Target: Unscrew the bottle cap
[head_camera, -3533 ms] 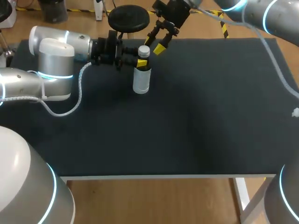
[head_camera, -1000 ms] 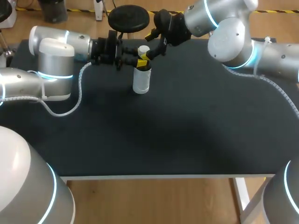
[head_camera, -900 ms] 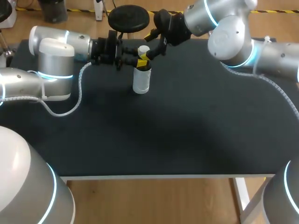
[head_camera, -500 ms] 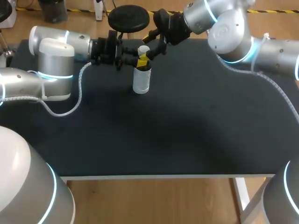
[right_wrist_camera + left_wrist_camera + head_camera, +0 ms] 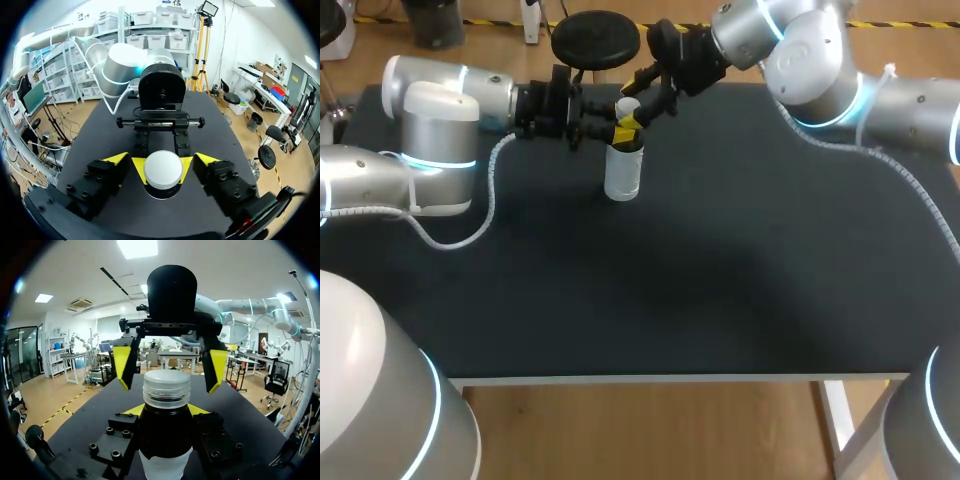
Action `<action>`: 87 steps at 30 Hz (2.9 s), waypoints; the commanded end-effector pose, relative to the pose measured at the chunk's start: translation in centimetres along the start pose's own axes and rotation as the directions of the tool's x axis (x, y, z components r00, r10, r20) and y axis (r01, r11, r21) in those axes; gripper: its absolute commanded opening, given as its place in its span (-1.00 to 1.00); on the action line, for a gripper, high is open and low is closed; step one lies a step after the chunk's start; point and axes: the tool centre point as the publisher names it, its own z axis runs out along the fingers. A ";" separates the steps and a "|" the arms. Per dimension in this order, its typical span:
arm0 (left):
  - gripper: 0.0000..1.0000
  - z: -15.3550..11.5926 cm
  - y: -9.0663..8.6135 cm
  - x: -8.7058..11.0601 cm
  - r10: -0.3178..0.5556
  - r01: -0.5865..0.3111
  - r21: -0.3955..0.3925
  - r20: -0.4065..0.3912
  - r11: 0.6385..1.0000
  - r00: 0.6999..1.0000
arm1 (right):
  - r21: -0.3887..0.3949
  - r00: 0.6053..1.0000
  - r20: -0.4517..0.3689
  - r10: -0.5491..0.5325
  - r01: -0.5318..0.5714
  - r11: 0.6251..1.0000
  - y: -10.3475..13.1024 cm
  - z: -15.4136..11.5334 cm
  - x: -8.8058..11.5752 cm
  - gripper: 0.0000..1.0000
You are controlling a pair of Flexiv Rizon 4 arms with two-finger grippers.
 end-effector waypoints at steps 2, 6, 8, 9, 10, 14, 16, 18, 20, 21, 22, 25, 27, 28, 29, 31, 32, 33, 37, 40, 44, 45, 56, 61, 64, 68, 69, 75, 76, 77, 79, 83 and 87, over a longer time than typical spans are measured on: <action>-1.00 0.0 0.1 -0.1 -0.001 0.001 -0.001 -0.005 1.000 1.000 | 0.007 1.000 -0.014 0.000 0.000 1.000 0.0 -0.1 -0.2 0.00; -1.00 0.0 0.1 -0.1 -0.001 0.001 -0.001 -0.005 1.000 1.000 | 0.007 1.000 -0.020 -0.004 0.004 1.000 0.0 -0.1 -0.2 -0.37; -1.00 0.0 0.1 -0.1 -0.001 0.001 -0.001 -0.005 1.000 1.000 | 0.007 1.000 -0.024 -0.007 0.007 1.000 0.0 -0.1 -0.2 -0.67; -1.00 0.0 0.1 -0.1 -0.001 0.001 -0.001 -0.005 1.000 1.000 | 0.007 1.000 -0.026 -0.009 0.009 1.000 0.0 -0.1 -0.2 -0.96; -1.00 0.0 0.1 -0.1 -0.001 0.001 -0.001 -0.005 1.000 1.000 | 0.007 1.000 -0.029 -0.011 0.012 1.000 0.0 -0.1 -0.2 -1.00; -1.00 0.0 0.1 -0.1 -0.001 0.001 -0.001 -0.005 1.000 1.000 | 0.007 0.998 -0.051 -0.032 0.033 0.999 0.0 0.0 -0.1 -1.00; -1.00 0.0 0.1 -0.1 -0.001 0.001 -0.001 -0.005 1.000 1.000 | 0.001 0.996 -0.069 -0.054 0.054 0.999 0.0 0.2 0.0 -1.00; -1.00 0.0 0.1 -0.1 -0.001 0.001 -0.001 -0.005 1.000 1.000 | -0.011 0.991 -0.100 -0.089 0.089 0.996 -0.1 0.4 0.0 -1.00; -1.00 0.0 0.1 -0.1 -0.001 0.001 -0.001 -0.005 1.000 1.000 | -0.021 0.985 -0.128 -0.119 0.117 0.993 -0.1 0.6 -0.1 -1.00; -1.00 0.0 0.1 -0.1 -0.001 0.001 -0.001 -0.005 1.000 1.000 | -0.027 0.978 -0.147 -0.145 0.142 0.989 -0.2 0.7 -0.1 -1.00; -1.00 0.0 0.1 -0.1 -0.001 0.001 -0.001 -0.005 1.000 1.000 | -0.035 0.973 -0.163 -0.161 0.158 0.987 -0.2 0.7 -0.2 -1.00; -1.00 0.0 0.1 -0.1 -0.001 0.001 -0.001 -0.005 1.000 1.000 | -0.068 0.951 -0.214 -0.223 0.213 0.975 0.0 0.6 -0.4 -1.00; -1.00 0.0 0.1 -0.1 -0.001 0.001 -0.001 -0.005 1.000 1.000 | -0.085 0.931 -0.250 -0.265 0.252 0.964 0.2 0.3 -0.5 -1.00; -1.00 0.0 0.1 -0.1 -0.001 0.001 -0.001 -0.005 1.000 1.000 | -0.091 0.921 -0.267 -0.284 0.269 0.959 0.3 0.2 -0.6 -1.00; -1.00 0.0 0.1 -0.1 -0.001 0.001 -0.001 -0.005 1.000 1.000 | -0.097 0.912 -0.282 -0.298 0.281 0.955 0.4 0.1 -0.6 -1.00; -1.00 0.0 0.1 -0.1 -0.001 0.001 -0.001 -0.005 1.000 1.000 | -0.118 0.890 -0.317 -0.328 0.306 0.945 0.7 -0.3 -0.8 -1.00; -1.00 0.0 0.1 -0.1 -0.001 0.001 -0.001 -0.005 1.000 1.000 | -0.124 0.881 -0.326 -0.343 0.320 0.939 0.8 -0.5 -0.9 -1.00; -1.00 0.0 0.1 -0.1 -0.001 0.001 -0.001 -0.005 1.000 1.000 | -0.130 0.870 -0.342 -0.356 0.331 0.935 1.0 -0.7 -1.0 -1.00; -1.00 0.0 0.1 -0.1 -0.001 0.001 -0.001 -0.005 1.000 1.000 | -0.152 0.838 -0.369 -0.401 0.372 0.916 1.8 -1.8 -1.3 -1.00; -1.00 0.0 0.1 -0.1 -0.001 0.001 -0.001 -0.005 1.000 1.000 | -0.150 0.835 -0.355 -0.420 0.392 0.908 2.0 -3.1 -1.7 -1.00; -1.00 0.0 0.1 -0.1 -0.001 0.001 -0.001 -0.005 1.000 1.000 | -0.107 0.868 -0.304 -0.392 0.378 0.920 0.5 -5.2 -2.9 -1.00; -1.00 0.0 0.1 -0.1 -0.001 0.001 -0.001 -0.005 1.000 1.000 | -0.094 0.881 -0.288 -0.375 0.364 0.927 0.0 -5.7 -3.2 -1.00; -1.00 0.0 0.1 -0.1 -0.001 0.001 -0.001 -0.005 1.000 1.000 | 0.022 0.979 -0.082 -0.187 0.189 0.982 -7.4 -9.2 -5.7 -1.00; -1.00 0.0 0.1 -0.1 -0.001 0.001 -0.001 -0.005 1.000 1.000 | -0.009 0.997 0.018 -0.082 0.082 0.997 -11.2 -9.0 -6.8 -1.00; -1.00 0.0 0.1 -0.1 -0.001 0.001 -0.001 -0.005 1.000 1.000 | -0.034 0.998 0.056 -0.024 0.026 0.999 -13.1 -8.6 -7.2 -1.00; -1.00 0.0 0.1 -0.1 -0.001 0.001 -0.001 -0.005 1.000 1.000 | -0.040 0.995 0.091 0.041 -0.038 0.998 -15.4 -7.7 -7.4 -1.00; -1.00 0.0 0.1 -0.1 -0.001 0.001 -0.001 -0.005 1.000 1.000 | -0.056 0.994 0.094 0.061 -0.056 0.997 -15.9 -7.6 -7.5 -1.00; -1.00 0.0 0.1 -0.1 -0.001 0.001 -0.001 -0.005 1.000 1.000 | -0.034 0.980 0.133 0.146 -0.143 0.989 -18.5 -6.1 -7.7 -1.00; -1.00 0.0 0.1 -0.1 -0.001 0.001 -0.001 -0.005 1.000 1.000 | -0.030 0.978 0.139 0.157 -0.155 0.988 -18.9 -6.0 -7.7 -1.00; -1.00 0.0 0.1 -0.1 -0.001 0.001 -0.001 -0.005 1.000 1.000 | -0.031 0.974 0.143 0.174 -0.172 0.985 -19.3 -5.8 -7.8 -1.00; -1.00 0.0 0.1 -0.1 -0.001 0.001 -0.001 -0.005 1.000 1.000 | -0.020 0.968 0.157 0.196 -0.195 0.981 -19.9 -5.4 -8.0 -1.00; -1.00 0.0 0.1 -0.1 -0.001 0.001 -0.001 -0.005 1.000 1.000 | -0.004 0.955 0.175 0.241 -0.244 0.970 -21.2 -4.5 -8.1 -1.00; -1.00 0.0 0.1 -0.1 -0.001 0.001 -0.001 -0.005 1.000 1.000 | 0.015 0.945 0.176 0.276 -0.283 0.959 -22.4 -3.9 -8.0 -1.00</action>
